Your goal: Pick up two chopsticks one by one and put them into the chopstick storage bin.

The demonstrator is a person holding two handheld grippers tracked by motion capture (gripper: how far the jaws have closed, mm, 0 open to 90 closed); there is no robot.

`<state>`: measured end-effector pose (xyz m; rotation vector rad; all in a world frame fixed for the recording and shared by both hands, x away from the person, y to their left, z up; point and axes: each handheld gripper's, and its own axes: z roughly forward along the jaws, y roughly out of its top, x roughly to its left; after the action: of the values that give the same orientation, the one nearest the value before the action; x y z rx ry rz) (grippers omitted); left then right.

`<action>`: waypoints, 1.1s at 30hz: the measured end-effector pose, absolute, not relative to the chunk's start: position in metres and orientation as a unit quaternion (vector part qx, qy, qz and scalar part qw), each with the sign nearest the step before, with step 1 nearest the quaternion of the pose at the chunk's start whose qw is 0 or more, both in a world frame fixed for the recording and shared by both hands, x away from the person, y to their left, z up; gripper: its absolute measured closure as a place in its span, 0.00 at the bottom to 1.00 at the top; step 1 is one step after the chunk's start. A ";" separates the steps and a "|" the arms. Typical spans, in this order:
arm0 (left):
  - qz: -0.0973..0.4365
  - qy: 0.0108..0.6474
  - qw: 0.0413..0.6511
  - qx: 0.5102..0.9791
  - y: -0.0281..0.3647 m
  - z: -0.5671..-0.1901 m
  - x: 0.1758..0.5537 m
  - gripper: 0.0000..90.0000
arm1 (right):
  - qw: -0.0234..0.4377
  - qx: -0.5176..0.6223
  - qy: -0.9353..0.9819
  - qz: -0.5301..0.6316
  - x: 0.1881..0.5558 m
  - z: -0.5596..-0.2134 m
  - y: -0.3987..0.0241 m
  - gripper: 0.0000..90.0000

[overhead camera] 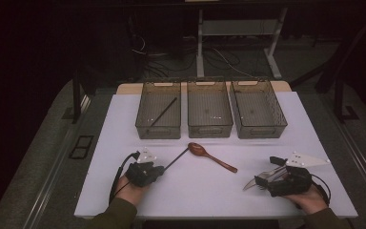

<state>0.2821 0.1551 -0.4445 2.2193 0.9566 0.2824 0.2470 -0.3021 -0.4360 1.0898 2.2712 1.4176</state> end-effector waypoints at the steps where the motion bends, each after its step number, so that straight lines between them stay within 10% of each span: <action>1: 0.108 0.373 0.347 0.853 0.154 -0.444 0.282 0.96 | 0.125 0.374 0.780 0.487 0.247 -0.436 -0.302 0.02; 33: 0.107 0.375 0.399 0.830 0.173 -0.420 0.278 0.96 | 0.124 0.374 0.778 0.490 0.247 -0.435 -0.303 0.02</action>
<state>0.2783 0.1733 -0.4196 2.1003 0.9486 0.2701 0.2467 -0.3030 -0.4353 1.0915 2.2670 1.4274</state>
